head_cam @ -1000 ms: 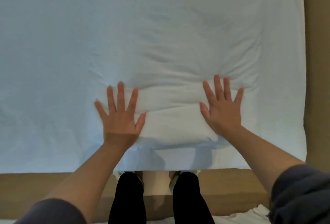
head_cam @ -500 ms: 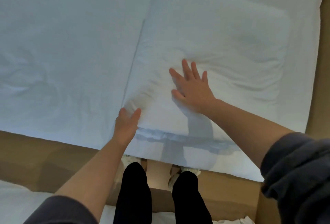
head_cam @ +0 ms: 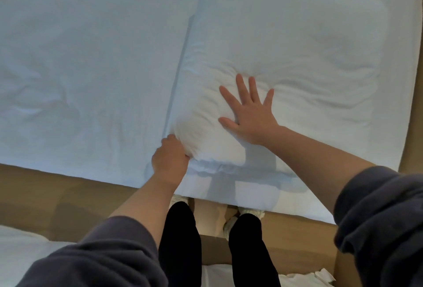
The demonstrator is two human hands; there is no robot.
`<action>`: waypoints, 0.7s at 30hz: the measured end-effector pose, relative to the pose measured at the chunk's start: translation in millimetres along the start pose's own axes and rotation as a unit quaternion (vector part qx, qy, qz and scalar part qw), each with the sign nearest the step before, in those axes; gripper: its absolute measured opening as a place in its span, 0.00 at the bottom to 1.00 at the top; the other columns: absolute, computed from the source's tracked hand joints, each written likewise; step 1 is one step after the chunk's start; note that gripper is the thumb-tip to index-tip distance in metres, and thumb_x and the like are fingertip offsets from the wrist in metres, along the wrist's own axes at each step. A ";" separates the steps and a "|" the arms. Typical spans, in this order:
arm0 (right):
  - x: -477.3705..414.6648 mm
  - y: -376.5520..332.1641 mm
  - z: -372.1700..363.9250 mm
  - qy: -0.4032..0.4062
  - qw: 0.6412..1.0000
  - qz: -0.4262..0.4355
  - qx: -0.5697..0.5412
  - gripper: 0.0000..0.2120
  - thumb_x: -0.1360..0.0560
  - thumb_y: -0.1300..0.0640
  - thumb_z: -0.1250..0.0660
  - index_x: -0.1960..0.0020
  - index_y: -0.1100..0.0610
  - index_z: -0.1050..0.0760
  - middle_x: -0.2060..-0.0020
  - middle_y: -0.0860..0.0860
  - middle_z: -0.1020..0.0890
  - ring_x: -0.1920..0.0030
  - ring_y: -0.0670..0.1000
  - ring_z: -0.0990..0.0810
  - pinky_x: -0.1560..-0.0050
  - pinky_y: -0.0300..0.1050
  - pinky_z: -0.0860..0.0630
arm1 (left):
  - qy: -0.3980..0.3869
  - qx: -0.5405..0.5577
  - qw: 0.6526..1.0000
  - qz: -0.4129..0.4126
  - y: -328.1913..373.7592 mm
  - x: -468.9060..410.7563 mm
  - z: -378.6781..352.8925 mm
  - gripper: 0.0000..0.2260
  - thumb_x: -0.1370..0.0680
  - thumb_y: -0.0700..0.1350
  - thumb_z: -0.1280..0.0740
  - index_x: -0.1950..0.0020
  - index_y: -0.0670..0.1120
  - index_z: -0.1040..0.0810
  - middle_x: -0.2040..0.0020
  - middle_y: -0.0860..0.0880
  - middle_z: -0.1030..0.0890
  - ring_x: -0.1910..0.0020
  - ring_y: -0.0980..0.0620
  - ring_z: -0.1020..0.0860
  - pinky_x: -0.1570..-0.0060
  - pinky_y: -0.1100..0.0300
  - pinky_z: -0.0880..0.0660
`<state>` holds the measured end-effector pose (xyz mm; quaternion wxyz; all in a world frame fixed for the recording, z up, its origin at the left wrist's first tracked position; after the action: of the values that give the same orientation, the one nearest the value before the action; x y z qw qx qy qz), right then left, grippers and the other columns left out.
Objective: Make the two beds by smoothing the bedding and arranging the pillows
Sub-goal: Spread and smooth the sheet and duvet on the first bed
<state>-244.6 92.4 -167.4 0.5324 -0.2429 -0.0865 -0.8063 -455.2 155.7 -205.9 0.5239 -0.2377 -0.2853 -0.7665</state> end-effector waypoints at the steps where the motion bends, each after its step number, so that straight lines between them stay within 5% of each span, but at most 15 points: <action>1: -0.1 -0.2 -2.3 0.001 1.000 -0.004 -0.002 0.35 0.23 0.32 0.51 0.22 0.40 0.62 0.22 0.52 0.66 0.24 0.60 0.68 0.32 0.76 0.61 | 0.001 -0.063 0.997 -0.038 4.1 0.0 -0.2 0.05 0.23 0.39 0.35 0.49 0.43 0.29 0.60 0.49 0.29 0.60 0.46 0.26 0.62 0.58 0.34; 3: -2.3 2.6 -3.3 0.001 1.000 -0.009 -0.003 0.35 0.23 0.31 0.51 0.22 0.39 0.62 0.23 0.52 0.67 0.24 0.60 0.69 0.33 0.77 0.63 | 0.001 -0.161 0.983 -0.083 0.2 4.2 -4.2 0.05 0.23 0.36 0.39 0.54 0.45 0.29 0.66 0.51 0.31 0.64 0.49 0.29 0.66 0.60 0.36; 6: -5.1 9.4 -3.2 -0.017 1.000 -0.015 -0.005 0.36 0.24 0.30 0.50 0.22 0.39 0.62 0.23 0.52 0.68 0.24 0.60 0.69 0.33 0.78 0.62 | -0.009 -0.230 0.967 -0.106 -15.4 14.5 -10.6 0.08 0.21 0.36 0.43 0.49 0.46 0.27 0.57 0.49 0.21 0.63 0.49 0.29 0.64 0.59 0.35; 10: -5.7 1.1 4.9 -0.020 0.999 -0.020 -0.026 0.36 0.23 0.34 0.47 0.21 0.42 0.59 0.22 0.54 0.64 0.23 0.62 0.66 0.33 0.76 0.59 | -0.021 -0.222 0.969 -0.105 -18.9 9.3 -6.0 0.09 0.21 0.37 0.44 0.47 0.45 0.27 0.60 0.49 0.23 0.64 0.48 0.28 0.65 0.59 0.34; 15: 33.4 -23.8 3.7 0.097 0.990 0.010 -0.098 0.27 0.23 0.50 0.39 0.25 0.54 0.37 0.24 0.58 0.41 0.23 0.59 0.45 0.27 0.63 0.48 | -0.005 -0.193 0.978 -0.076 -22.5 6.5 -0.9 0.11 0.19 0.54 0.43 0.53 0.48 0.33 0.66 0.53 0.31 0.67 0.50 0.29 0.69 0.59 0.38; 18: 73.5 -28.7 -10.8 0.165 0.976 0.024 -0.139 0.18 0.25 0.54 0.39 0.36 0.55 0.26 0.35 0.55 0.27 0.34 0.55 0.31 0.34 0.53 0.37 | 0.025 -0.218 0.969 -0.110 -19.3 1.3 0.2 0.08 0.20 0.47 0.40 0.57 0.47 0.33 0.70 0.53 0.32 0.72 0.53 0.33 0.73 0.60 0.43; 21: 112.2 -31.2 -30.2 0.185 0.946 -0.022 -0.265 0.10 0.25 0.57 0.40 0.49 0.56 0.22 0.54 0.49 0.23 0.54 0.47 0.27 0.53 0.41 0.33 | 0.025 -0.236 0.961 -0.145 -16.9 0.6 -1.8 0.08 0.20 0.44 0.43 0.58 0.46 0.31 0.71 0.52 0.31 0.74 0.52 0.33 0.73 0.60 0.43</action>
<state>-317.1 1.8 -135.5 0.4375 -0.2200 0.2250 -0.8424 -471.4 159.0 -210.0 0.3429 -0.2913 -0.1147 -0.8857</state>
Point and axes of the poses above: each hand's wrist, its own x-axis away from the middle knuckle, its own z-axis out of the back of the hand, y = z × x, the point moved 5 cm from there along -x, towards the middle knuckle
